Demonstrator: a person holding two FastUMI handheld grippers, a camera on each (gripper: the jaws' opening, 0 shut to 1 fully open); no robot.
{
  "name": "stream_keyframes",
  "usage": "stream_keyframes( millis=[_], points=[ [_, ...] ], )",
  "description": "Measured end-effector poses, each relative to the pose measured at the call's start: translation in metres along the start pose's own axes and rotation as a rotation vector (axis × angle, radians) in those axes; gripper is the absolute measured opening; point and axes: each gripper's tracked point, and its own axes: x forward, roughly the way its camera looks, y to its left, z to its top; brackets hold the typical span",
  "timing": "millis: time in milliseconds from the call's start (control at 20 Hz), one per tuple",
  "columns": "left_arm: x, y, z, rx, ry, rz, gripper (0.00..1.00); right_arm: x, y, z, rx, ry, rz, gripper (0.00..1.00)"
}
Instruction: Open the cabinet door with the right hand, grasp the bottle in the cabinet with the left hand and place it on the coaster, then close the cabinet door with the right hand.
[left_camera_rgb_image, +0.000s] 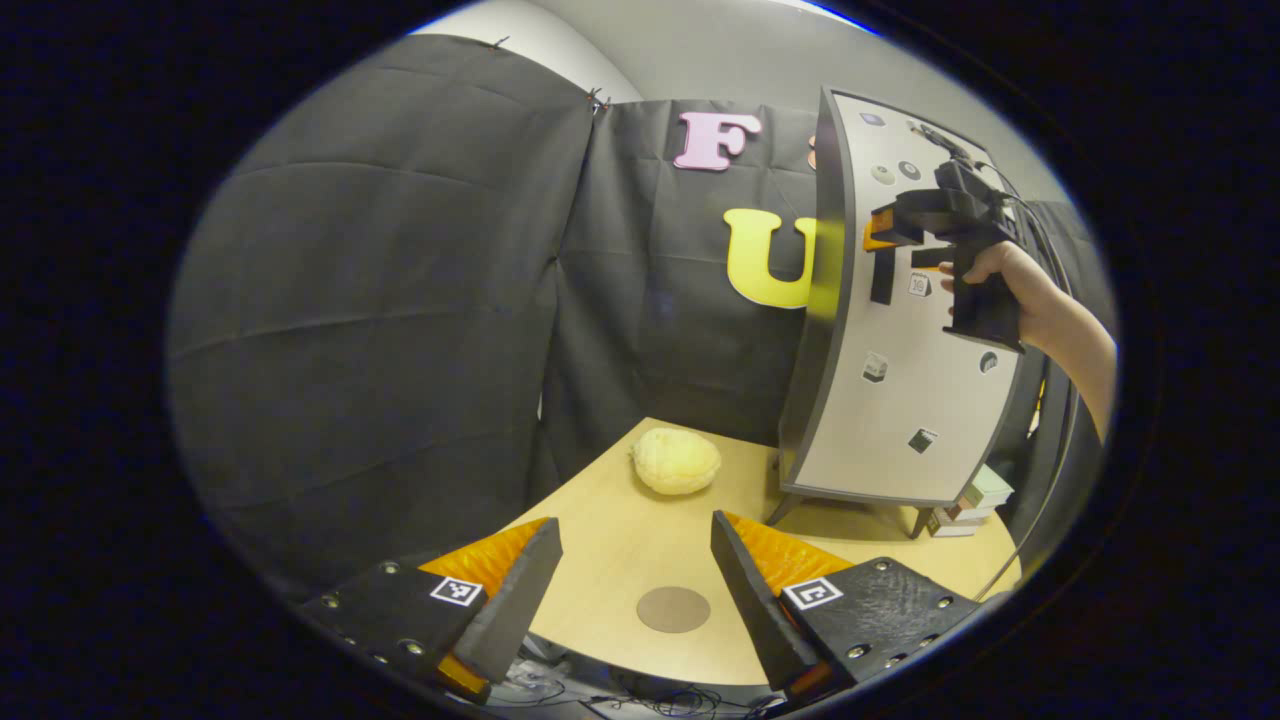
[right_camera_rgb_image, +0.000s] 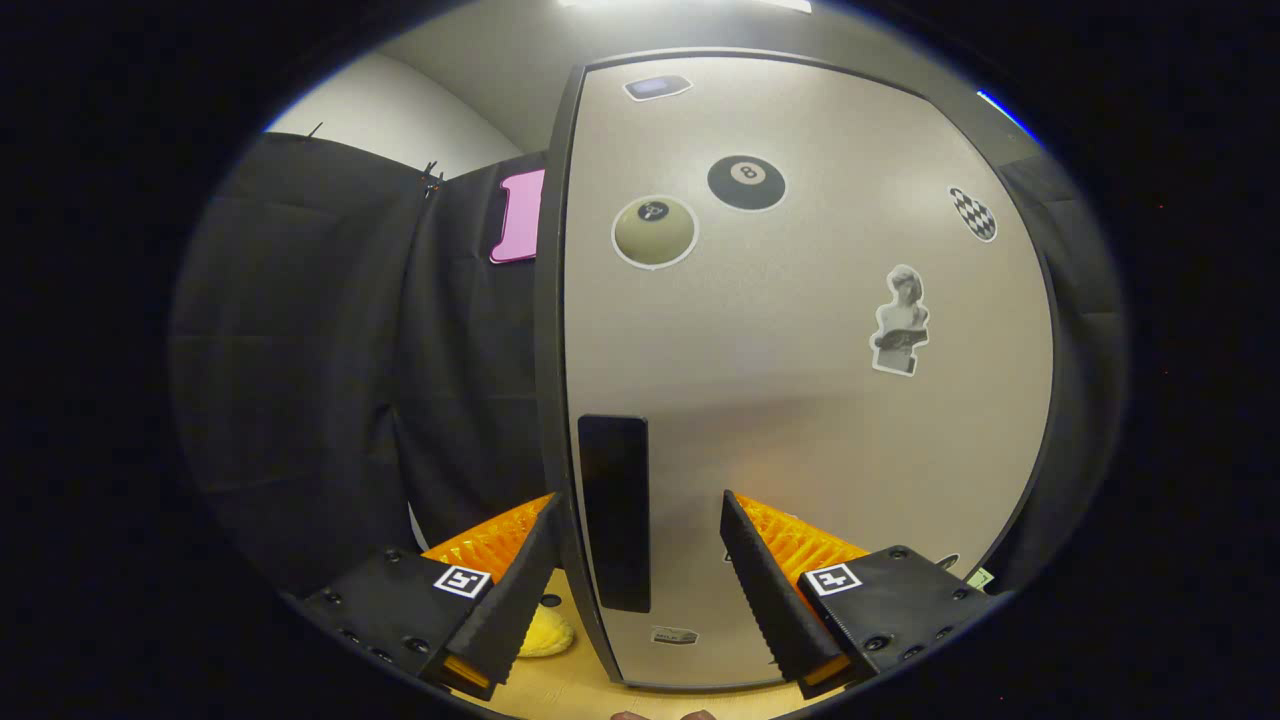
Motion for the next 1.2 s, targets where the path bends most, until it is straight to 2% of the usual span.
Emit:
stream_keyframes(
  millis=[50, 100, 150, 200, 250, 350, 400, 550, 600, 650, 900, 1000, 1200],
  points=[
    [-0.001, 0.004, 0.0, 0.004, -0.002, 0.007, 0.93, 0.005, 0.001, -0.004, 0.006, 0.013, -0.003, 0.98],
    [-0.001, 0.004, -0.001, 0.006, -0.001, 0.016, 0.93, 0.007, 0.0, -0.006, 0.009, 0.024, -0.018, 0.98],
    [-0.002, 0.004, -0.001, 0.006, 0.002, 0.024, 0.89, 0.006, 0.002, -0.005, 0.01, 0.01, -0.02, 0.98],
    [-0.001, 0.004, -0.004, 0.001, 0.007, 0.03, 0.89, 0.009, 0.004, -0.004, 0.0, 0.005, -0.024, 0.85],
    [-0.001, 0.005, -0.005, -0.006, 0.013, 0.035, 0.89, 0.01, 0.005, -0.006, -0.008, 0.01, -0.03, 0.81],
    [-0.001, 0.008, -0.005, -0.018, 0.021, 0.04, 0.89, 0.011, 0.005, -0.011, -0.006, 0.036, -0.032, 0.63],
    [-0.002, 0.009, -0.007, -0.018, 0.024, 0.042, 0.89, 0.013, 0.008, -0.014, 0.006, 0.054, -0.025, 0.45],
    [-0.004, 0.011, -0.007, -0.007, 0.019, 0.047, 0.93, 0.012, 0.011, -0.034, 0.083, 0.156, -0.026, 0.45],
    [-0.005, 0.01, -0.005, -0.007, 0.016, 0.047, 0.93, 0.014, 0.01, -0.031, 0.099, 0.142, -0.021, 0.4],
    [-0.006, 0.009, -0.005, -0.009, 0.014, 0.044, 0.89, 0.012, 0.008, -0.031, 0.091, 0.155, -0.022, 0.35],
    [-0.019, 0.0, -0.006, 0.009, 0.002, 0.025, 0.89, 0.008, 0.011, -0.031, 0.017, 0.147, -0.007, 0.3],
    [-0.021, -0.005, -0.006, 0.021, -0.002, 0.021, 0.89, 0.01, 0.012, -0.032, 0.029, 0.139, 0.033, 0.19],
    [-0.031, -0.014, -0.013, 0.017, 0.009, 0.01, 0.89, 0.005, 0.011, -0.033, 0.017, 0.134, 0.085, 0.19]
  ],
)
